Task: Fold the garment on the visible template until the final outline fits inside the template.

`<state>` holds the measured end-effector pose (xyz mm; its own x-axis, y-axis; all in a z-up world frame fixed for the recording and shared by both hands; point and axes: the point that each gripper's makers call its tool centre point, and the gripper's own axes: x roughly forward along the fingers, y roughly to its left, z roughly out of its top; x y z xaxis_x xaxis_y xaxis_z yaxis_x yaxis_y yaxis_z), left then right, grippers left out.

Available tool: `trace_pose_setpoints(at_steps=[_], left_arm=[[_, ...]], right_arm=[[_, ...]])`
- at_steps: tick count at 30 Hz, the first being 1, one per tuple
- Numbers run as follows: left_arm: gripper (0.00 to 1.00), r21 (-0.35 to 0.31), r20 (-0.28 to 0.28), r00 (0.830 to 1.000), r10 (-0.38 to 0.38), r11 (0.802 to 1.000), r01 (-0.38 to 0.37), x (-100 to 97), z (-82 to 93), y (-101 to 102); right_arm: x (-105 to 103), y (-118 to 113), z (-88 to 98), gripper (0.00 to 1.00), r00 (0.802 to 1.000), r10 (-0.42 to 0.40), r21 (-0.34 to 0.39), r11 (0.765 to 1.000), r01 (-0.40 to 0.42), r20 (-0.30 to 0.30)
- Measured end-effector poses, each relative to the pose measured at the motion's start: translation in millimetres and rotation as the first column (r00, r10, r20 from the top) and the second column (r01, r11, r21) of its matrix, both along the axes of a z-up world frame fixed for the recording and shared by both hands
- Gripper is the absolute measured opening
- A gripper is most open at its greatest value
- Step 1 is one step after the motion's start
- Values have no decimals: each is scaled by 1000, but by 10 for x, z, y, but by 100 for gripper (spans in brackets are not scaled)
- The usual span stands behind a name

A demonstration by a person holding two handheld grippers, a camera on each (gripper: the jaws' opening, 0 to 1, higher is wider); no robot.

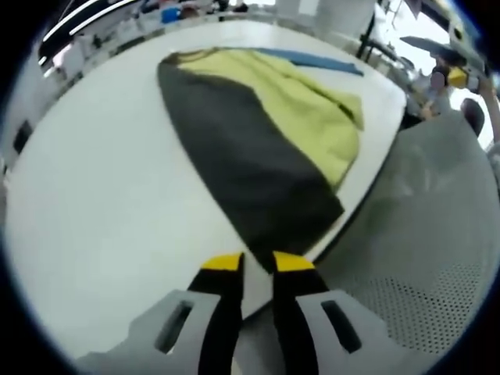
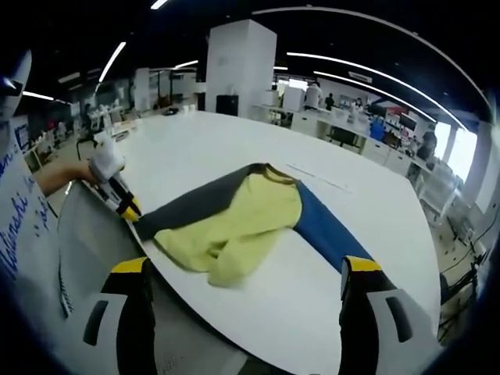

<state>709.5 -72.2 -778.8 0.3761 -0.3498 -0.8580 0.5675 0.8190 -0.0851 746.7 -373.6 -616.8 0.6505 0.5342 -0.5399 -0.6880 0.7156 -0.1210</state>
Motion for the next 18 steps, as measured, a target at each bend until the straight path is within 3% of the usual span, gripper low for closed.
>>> trace_pose_setpoints(at_steps=[18], left_arm=[[0, -6, -32, 999, -6, 1000, 6, -40, -17, -79]], right_arm=[[-2, -63, -57, 99, 1000, -17, -14, 1000, 17, -6]])
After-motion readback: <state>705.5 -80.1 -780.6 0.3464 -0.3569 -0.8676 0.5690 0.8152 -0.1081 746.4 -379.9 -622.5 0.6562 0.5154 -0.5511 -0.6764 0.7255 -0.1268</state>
